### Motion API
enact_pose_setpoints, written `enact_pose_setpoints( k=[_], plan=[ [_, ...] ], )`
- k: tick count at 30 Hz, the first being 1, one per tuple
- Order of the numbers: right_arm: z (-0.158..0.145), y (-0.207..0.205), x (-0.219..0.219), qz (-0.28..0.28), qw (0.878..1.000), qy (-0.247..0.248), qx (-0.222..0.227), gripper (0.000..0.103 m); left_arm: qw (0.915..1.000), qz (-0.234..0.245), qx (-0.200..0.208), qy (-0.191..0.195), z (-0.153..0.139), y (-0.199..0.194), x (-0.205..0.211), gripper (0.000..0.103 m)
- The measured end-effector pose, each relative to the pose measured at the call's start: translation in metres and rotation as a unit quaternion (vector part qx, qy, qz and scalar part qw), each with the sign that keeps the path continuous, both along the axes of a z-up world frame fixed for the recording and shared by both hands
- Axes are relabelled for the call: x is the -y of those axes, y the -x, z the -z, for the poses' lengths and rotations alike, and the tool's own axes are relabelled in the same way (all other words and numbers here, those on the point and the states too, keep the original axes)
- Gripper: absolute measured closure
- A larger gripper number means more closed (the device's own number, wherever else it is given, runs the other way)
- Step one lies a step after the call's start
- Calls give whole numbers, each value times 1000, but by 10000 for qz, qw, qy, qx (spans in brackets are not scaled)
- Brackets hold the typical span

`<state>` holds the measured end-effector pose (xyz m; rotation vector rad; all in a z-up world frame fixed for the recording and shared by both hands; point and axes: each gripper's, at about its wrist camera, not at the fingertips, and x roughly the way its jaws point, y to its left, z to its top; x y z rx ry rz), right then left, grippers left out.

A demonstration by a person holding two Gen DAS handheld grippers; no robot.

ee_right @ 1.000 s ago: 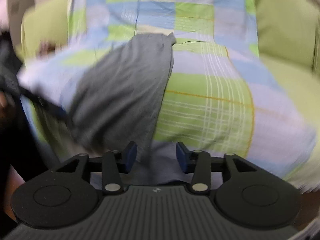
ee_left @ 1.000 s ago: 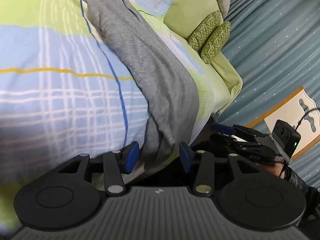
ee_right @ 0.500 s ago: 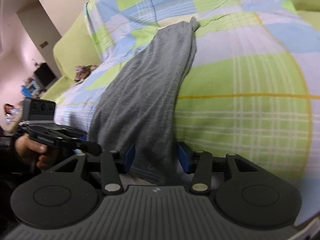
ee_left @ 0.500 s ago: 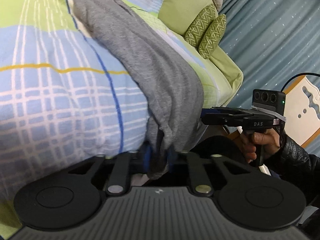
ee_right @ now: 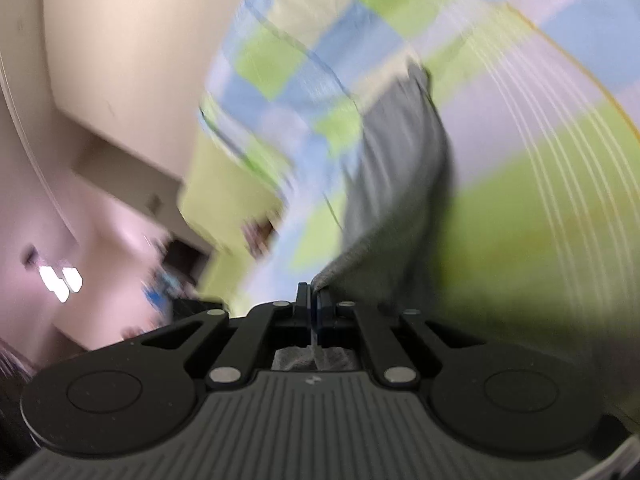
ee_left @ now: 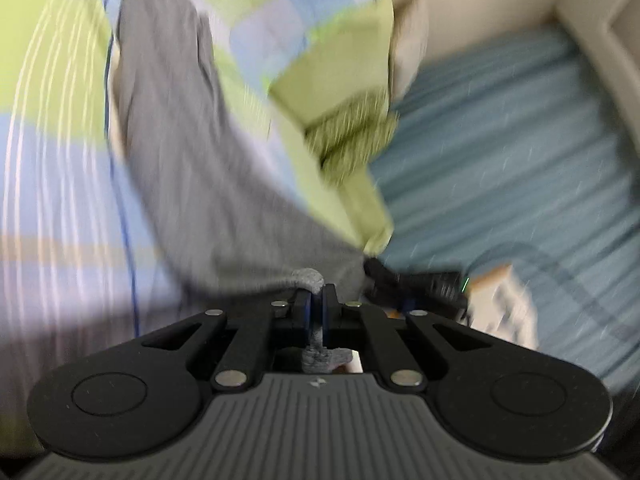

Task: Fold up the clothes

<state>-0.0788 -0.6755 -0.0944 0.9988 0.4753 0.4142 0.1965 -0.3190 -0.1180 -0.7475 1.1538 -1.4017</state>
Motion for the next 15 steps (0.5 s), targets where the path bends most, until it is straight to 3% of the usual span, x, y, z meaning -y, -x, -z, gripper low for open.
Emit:
enact_pose_setpoints(
  k=[6, 15],
  plan=[
    [11, -57, 30, 316, 9982, -498, -121, 101, 9946, -628, -819, 104, 20, -58, 20, 102],
    [14, -179, 62, 235, 9964, -690, -428, 101, 9866, -1092, -1212, -52, 37, -155, 45, 102]
  ],
)
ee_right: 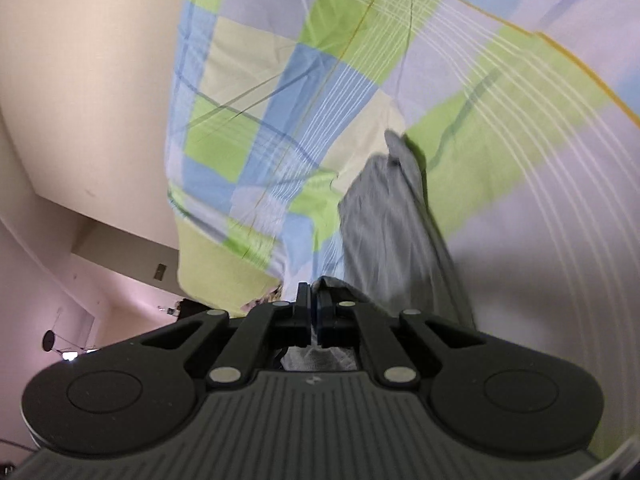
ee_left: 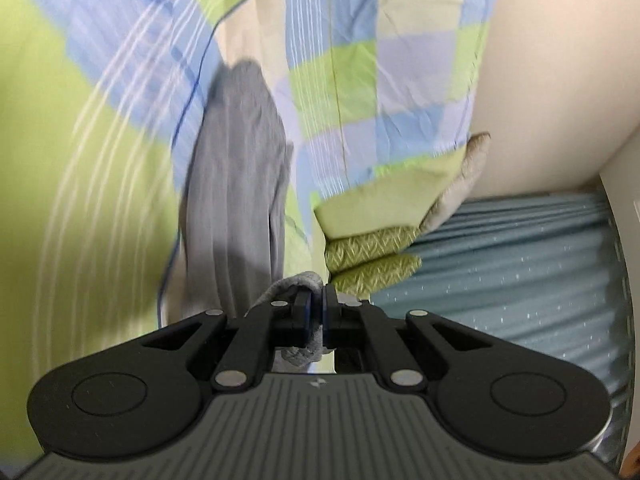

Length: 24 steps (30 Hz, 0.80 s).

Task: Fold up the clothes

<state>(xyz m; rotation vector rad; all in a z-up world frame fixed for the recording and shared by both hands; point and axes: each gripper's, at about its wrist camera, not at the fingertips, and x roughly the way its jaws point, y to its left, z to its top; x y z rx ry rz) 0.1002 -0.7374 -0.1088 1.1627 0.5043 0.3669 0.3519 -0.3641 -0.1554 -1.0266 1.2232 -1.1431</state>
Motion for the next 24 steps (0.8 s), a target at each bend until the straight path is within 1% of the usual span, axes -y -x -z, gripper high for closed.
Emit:
enact_pose_setpoints(
  k=[2, 3, 4, 5, 6, 7, 8, 10, 12, 13, 14, 15, 16, 17, 18, 19, 20, 21, 22, 23, 24],
  plan=[
    [2, -39, 6, 104, 9999, 87, -102, 101, 9997, -178, -111, -88, 7, -17, 2, 102],
    [2, -46, 7, 131, 9997, 143, -135, 101, 9995, -243, -159, -129, 11, -24, 1, 102],
    [2, -55, 9, 165, 9995, 215, -185, 100, 9992, -295, -203, -202, 15, -31, 1, 100],
    [5, -69, 10, 217, 9987, 334, -302, 99, 9987, -347, -247, -281, 19, -38, 1, 96],
    [10, -79, 11, 244, 9980, 410, -424, 98, 9981, -399, -291, -359, 24, -45, 0, 84],
    [12, -84, 11, 274, 9973, 461, -498, 97, 9982, -389, -288, -352, 25, -50, 1, 76],
    [15, -89, 12, 308, 9967, 492, -563, 94, 9985, -381, -312, -221, 26, -54, 2, 71],
    [21, -93, 17, 445, 9970, 358, -522, 76, 9984, -468, -298, -49, 24, -60, 0, 55],
    [25, -89, 26, 721, 9971, -34, -243, 72, 9965, -730, -326, 242, 21, -66, -4, 51],
    [28, -87, 30, 836, 9961, -245, -130, 69, 9959, -785, -328, 300, 20, -66, -6, 51],
    [30, -85, 33, 930, 9948, -420, -36, 66, 9954, -855, -279, 322, 19, -68, -8, 51],
    [30, -85, 34, 963, 9943, -460, -3, 63, 9953, -896, -217, 307, 18, -70, -7, 51],
    [30, -83, 35, 1035, 9935, -479, 53, 63, 9954, -920, -88, 264, 15, -71, -7, 51],
    [28, -81, 35, 1057, 9937, -370, 61, 63, 9960, -866, 60, 208, 11, -70, -7, 51],
    [24, -78, 33, 1049, 9942, -200, 95, 63, 9960, -669, 594, -52, -2, -67, -5, 51],
    [18, -75, 30, 1004, 9948, 107, 153, 63, 9915, -452, 1176, -338, -15, -62, -3, 51],
    [3, -68, 21, 831, 9920, 910, 289, 62, 9823, -233, 1753, -623, -28, -58, 0, 51],
    [-9, -63, 9, 652, 9826, 1692, 399, 61, 9677, 33, 2342, -931, -40, -53, 6, 51],
    [-19, -58, -5, 417, 9665, 2479, 518, 59, 9479, 304, 2920, -1237, -51, -47, 14, 52],
    [-28, -52, -18, 195, 9459, 3178, 627, 59, 9229, 574, 3484, -1537, -63, -42, 21, 53],
    [-32, -49, -27, 40, 9309, 3585, 705, 59, 9052, 747, 3819, -1710, -69, -37, 26, 53]
  ],
)
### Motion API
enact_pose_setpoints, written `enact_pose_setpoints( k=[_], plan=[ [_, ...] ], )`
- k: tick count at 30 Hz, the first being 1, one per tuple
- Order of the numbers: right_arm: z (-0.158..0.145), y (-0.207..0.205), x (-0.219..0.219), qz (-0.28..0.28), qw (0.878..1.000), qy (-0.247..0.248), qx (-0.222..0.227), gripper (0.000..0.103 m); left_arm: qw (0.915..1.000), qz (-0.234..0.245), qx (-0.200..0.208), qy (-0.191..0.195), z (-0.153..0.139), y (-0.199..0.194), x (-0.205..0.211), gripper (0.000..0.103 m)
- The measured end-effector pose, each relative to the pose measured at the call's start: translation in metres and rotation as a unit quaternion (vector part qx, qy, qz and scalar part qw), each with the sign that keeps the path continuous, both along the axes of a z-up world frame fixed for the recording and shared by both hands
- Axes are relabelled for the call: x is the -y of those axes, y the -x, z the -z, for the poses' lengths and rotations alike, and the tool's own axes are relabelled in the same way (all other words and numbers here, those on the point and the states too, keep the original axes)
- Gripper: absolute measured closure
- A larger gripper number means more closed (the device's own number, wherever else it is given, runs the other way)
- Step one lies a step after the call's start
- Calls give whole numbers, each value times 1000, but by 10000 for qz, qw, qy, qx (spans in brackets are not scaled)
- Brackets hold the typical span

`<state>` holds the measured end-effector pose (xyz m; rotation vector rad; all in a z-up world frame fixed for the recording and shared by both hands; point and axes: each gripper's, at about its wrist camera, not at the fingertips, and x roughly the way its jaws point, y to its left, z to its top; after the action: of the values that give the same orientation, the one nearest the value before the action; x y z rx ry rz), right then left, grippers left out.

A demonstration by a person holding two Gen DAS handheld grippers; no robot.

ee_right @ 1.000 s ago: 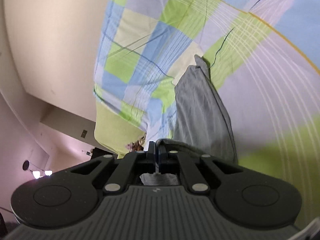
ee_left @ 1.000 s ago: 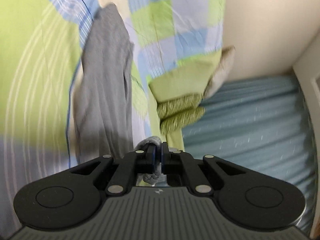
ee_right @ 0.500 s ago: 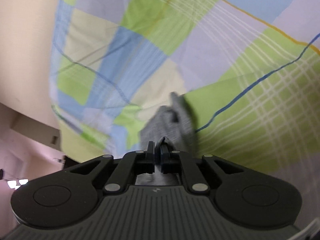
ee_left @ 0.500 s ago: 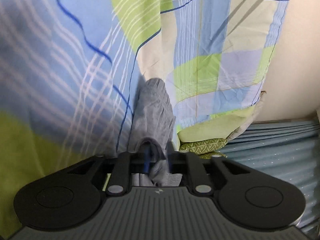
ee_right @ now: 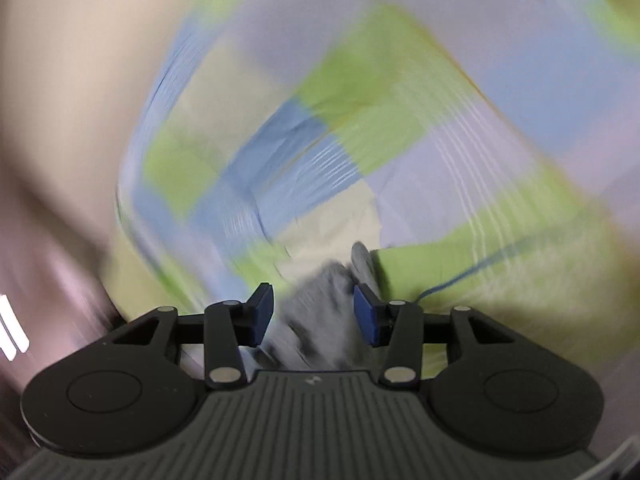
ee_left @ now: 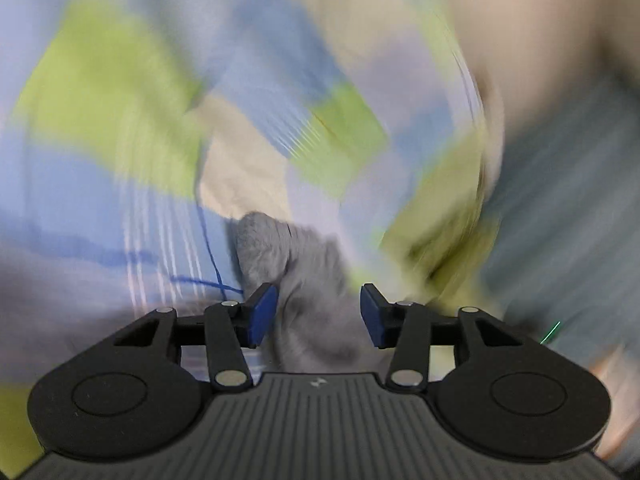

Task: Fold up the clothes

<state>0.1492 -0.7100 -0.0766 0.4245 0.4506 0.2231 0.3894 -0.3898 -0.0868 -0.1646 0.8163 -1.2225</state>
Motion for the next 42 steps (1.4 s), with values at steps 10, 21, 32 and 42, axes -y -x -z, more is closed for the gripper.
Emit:
enact_pose_setpoints(
  k=[10, 21, 32, 42],
  plan=[
    [11, -8, -109, -1695, 8644, 4734, 38, 58, 8960, 2045, 3499, -1812, -6, 44, 68, 55],
    [12, -33, -93, -1428, 8789, 4551, -18, 101, 8974, 2412, 3293, -1675, 2, 42, 69, 98],
    [-8, -99, -54, -946, 9253, 3663, -255, 90, 9709, 1135, 1761, -1163, -1, -15, 68, 84],
    [-14, -85, -8, 441, 9631, 2653, -132, 68, 9915, -202, 1081, -688, -5, -38, 20, 82]
  ],
)
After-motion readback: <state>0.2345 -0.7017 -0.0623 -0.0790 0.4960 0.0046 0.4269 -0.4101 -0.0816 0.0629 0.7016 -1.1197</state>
